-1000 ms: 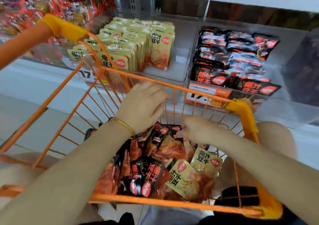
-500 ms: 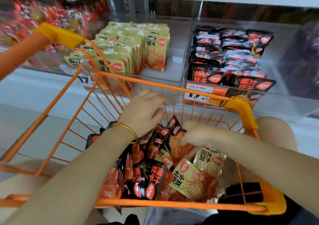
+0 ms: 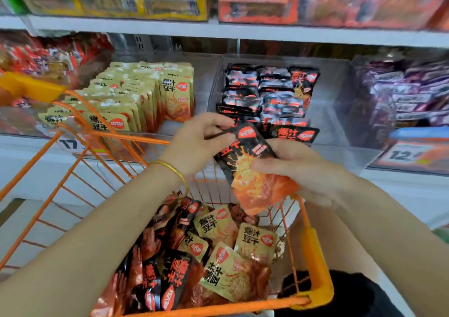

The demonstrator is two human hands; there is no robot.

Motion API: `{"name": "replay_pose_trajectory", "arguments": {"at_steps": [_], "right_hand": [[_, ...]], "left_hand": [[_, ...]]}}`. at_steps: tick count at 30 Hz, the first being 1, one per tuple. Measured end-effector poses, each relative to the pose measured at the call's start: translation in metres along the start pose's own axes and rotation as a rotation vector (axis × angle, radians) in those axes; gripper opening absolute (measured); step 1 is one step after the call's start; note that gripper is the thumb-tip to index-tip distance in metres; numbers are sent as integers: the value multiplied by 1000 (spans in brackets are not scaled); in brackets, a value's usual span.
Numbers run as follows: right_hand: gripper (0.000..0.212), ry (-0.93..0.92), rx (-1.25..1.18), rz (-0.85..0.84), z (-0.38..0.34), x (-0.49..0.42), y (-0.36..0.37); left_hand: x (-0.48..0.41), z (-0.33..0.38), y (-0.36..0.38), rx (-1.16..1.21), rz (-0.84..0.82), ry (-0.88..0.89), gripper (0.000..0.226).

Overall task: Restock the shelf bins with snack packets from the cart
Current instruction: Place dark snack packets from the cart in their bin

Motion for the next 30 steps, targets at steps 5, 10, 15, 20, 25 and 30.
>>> {"name": "replay_pose_trajectory", "arguments": {"at_steps": [5, 10, 15, 20, 25, 30], "right_hand": [[9, 91, -413, 394, -6, -5, -77], [12, 215, -431, 697, 11, -50, -151], [32, 263, -219, 858, 45, -113, -189], [37, 294, 26, 743, 67, -147, -192], [31, 334, 304, 882, 83, -167, -195], [33, 361, 469, 940, 90, -185, -198]], "left_hand": [[-43, 26, 25, -192, 147, 172, 28], [-69, 16, 57, -621, 25, 300, 48], [-77, -5, 77, -867, -41, 332, 64], [-74, -22, 80, -938, -1, 317, 58], [-75, -24, 81, -937, 9, 341, 54], [-75, -27, 81, -929, 20, 340, 55]]}}
Point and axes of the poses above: each hand's wrist, its own x-axis away from the middle knuckle, its own y-axis out of the palm, z = x × y, the point moved 3 cm from there along -x, towards the middle knuckle, and after that the axes turned 9 degrees about x, right-handed, at the moved point
